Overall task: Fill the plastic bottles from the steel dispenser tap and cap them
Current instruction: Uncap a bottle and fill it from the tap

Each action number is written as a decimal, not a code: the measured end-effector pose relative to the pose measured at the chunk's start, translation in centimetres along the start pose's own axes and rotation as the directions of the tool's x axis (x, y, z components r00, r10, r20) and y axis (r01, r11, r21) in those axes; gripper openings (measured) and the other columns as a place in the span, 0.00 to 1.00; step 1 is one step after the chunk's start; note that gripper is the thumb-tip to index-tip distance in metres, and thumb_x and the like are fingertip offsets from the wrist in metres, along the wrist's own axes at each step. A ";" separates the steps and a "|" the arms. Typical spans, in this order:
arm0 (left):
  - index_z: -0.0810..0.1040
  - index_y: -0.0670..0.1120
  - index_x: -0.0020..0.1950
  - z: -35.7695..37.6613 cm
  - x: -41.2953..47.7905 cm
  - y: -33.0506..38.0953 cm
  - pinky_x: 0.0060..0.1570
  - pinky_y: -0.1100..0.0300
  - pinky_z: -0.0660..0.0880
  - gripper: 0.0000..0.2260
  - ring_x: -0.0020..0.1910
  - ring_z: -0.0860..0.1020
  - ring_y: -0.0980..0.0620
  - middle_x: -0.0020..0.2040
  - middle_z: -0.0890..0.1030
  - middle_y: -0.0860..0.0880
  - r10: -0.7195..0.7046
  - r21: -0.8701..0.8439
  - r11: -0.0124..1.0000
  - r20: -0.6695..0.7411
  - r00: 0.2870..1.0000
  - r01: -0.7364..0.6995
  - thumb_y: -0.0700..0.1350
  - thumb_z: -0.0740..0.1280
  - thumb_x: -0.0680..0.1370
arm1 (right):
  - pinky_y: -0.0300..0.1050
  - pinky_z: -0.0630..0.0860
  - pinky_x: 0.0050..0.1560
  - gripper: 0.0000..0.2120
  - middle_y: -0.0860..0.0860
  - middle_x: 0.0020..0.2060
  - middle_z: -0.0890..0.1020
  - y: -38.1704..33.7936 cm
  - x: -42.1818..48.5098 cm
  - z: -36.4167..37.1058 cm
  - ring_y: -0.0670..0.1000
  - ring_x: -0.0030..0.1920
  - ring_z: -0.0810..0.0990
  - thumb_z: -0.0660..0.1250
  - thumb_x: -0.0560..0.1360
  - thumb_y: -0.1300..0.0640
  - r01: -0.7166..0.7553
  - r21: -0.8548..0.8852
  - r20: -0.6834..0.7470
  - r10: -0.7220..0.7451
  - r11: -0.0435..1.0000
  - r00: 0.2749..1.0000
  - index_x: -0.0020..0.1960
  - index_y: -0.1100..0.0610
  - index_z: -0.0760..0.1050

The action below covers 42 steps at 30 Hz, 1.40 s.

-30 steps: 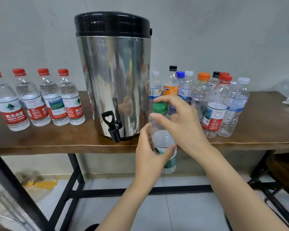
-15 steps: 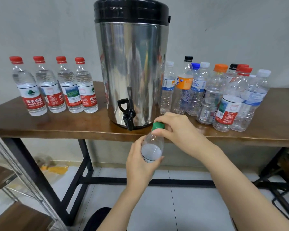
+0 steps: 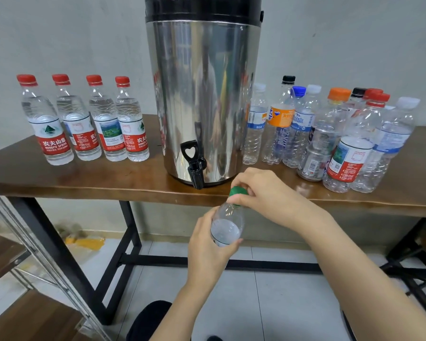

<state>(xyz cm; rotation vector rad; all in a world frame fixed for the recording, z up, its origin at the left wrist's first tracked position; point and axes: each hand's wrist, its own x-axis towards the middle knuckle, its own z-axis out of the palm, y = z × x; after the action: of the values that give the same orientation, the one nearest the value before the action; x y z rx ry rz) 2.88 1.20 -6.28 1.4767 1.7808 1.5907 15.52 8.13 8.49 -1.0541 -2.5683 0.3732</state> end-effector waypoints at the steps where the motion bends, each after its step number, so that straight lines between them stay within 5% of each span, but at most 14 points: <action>1: 0.71 0.57 0.67 -0.1 0.0 -0.2 0.55 0.69 0.73 0.34 0.60 0.75 0.60 0.59 0.76 0.61 -0.008 -0.007 1.000 0.001 1.000 0.008 0.48 0.81 0.65 | 0.36 0.67 0.46 0.10 0.42 0.42 0.70 0.1 0.2 0.1 0.39 0.40 0.70 0.71 0.76 0.51 0.031 0.041 0.019 -0.032 0.999 0.999 0.54 0.53 0.79; 5: 0.72 0.58 0.67 -0.3 0.2 -1.2 0.58 0.54 0.77 0.35 0.60 0.77 0.58 0.60 0.78 0.60 -0.067 -0.089 0.993 0.044 0.997 0.071 0.55 0.79 0.62 | 0.27 0.67 0.47 0.12 0.43 0.49 0.74 0.7 0.7 0.1 0.32 0.43 0.73 0.71 0.76 0.63 0.100 0.192 0.047 -0.111 0.976 0.993 0.58 0.53 0.79; 8: 0.73 0.61 0.65 -0.6 0.1 -1.8 0.58 0.53 0.78 0.34 0.60 0.78 0.56 0.60 0.79 0.59 -0.144 -0.123 0.981 0.081 0.986 0.153 0.52 0.80 0.61 | 0.29 0.69 0.51 0.14 0.46 0.52 0.77 1.8 1.5 0.3 0.37 0.49 0.75 0.70 0.75 0.66 0.088 0.242 -0.069 -0.073 0.966 0.995 0.59 0.54 0.80; 11: 0.72 0.60 0.64 -0.9 0.1 -2.7 0.58 0.55 0.78 0.34 0.60 0.77 0.54 0.60 0.76 0.59 -0.194 -0.114 0.974 0.015 0.981 0.195 0.46 0.82 0.63 | 0.34 0.68 0.54 0.16 0.49 0.54 0.77 3.6 2.6 1.7 0.48 0.53 0.75 0.71 0.75 0.64 -0.069 0.174 -0.180 0.100 0.982 0.979 0.62 0.57 0.78; 16: 0.73 0.57 0.65 -1.5 0.5 -3.8 0.58 0.49 0.78 0.33 0.58 0.78 0.53 0.59 0.79 0.57 -0.256 -0.122 0.961 -0.058 0.965 0.248 0.46 0.82 0.63 | 0.48 0.70 0.61 0.15 0.56 0.56 0.77 6.3 4.2 4.7 0.58 0.60 0.74 0.70 0.77 0.60 -0.298 0.047 -0.149 0.302 0.953 0.942 0.63 0.58 0.76; 22: 0.72 0.54 0.67 -2.1 1.3 -3.8 0.54 0.61 0.76 0.34 0.58 0.77 0.53 0.60 0.78 0.55 -0.255 -0.097 0.964 -0.093 0.963 0.246 0.45 0.82 0.65 | 0.48 0.69 0.58 0.15 0.57 0.58 0.76 7.1 4.9 6.1 0.59 0.61 0.71 0.68 0.79 0.59 -0.362 -0.006 -0.160 0.356 0.932 0.921 0.65 0.58 0.75; 28: 0.72 0.54 0.67 -2.3 2.0 -3.5 0.58 0.55 0.77 0.34 0.59 0.76 0.55 0.61 0.77 0.56 -0.224 -0.092 0.972 -0.110 0.968 0.215 0.46 0.82 0.65 | 0.49 0.70 0.59 0.16 0.57 0.58 0.78 7.1 5.1 6.2 0.58 0.61 0.72 0.68 0.79 0.59 -0.361 0.017 -0.170 0.358 0.933 0.918 0.66 0.57 0.75; 33: 0.71 0.57 0.66 -2.4 2.4 -3.1 0.50 0.71 0.70 0.33 0.55 0.73 0.60 0.58 0.73 0.59 -0.187 -0.091 0.980 -0.127 0.974 0.176 0.45 0.81 0.65 | 0.50 0.72 0.58 0.17 0.56 0.60 0.76 6.4 4.7 5.6 0.57 0.61 0.72 0.69 0.78 0.58 -0.350 -0.012 -0.203 0.341 0.937 0.918 0.66 0.56 0.74; 38: 0.68 0.61 0.67 -2.5 2.3 -3.1 0.59 0.64 0.70 0.35 0.60 0.73 0.62 0.61 0.73 0.61 -0.158 -0.088 0.985 -0.160 0.974 0.146 0.43 0.81 0.66 | 0.50 0.73 0.60 0.16 0.51 0.60 0.77 2.3 4.5 2.6 0.54 0.61 0.74 0.68 0.78 0.56 -0.126 0.019 -0.414 0.123 0.992 0.902 0.65 0.55 0.75; 42: 0.63 0.61 0.74 -2.8 1.9 -2.8 0.58 0.81 0.60 0.42 0.63 0.63 0.78 0.65 0.66 0.70 -0.078 -0.058 0.996 -0.149 0.986 0.070 0.42 0.80 0.68 | 0.47 0.75 0.50 0.18 0.43 0.56 0.75 -2.5 4.8 0.7 0.44 0.54 0.70 0.66 0.79 0.53 0.142 -0.020 -0.454 -0.136 0.990 0.881 0.68 0.51 0.74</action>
<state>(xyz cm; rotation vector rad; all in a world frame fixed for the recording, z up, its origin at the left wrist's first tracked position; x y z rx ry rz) -1.36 1.79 -7.09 1.2814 1.8366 1.7388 10.43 9.77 9.75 -0.8254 -2.1947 0.0884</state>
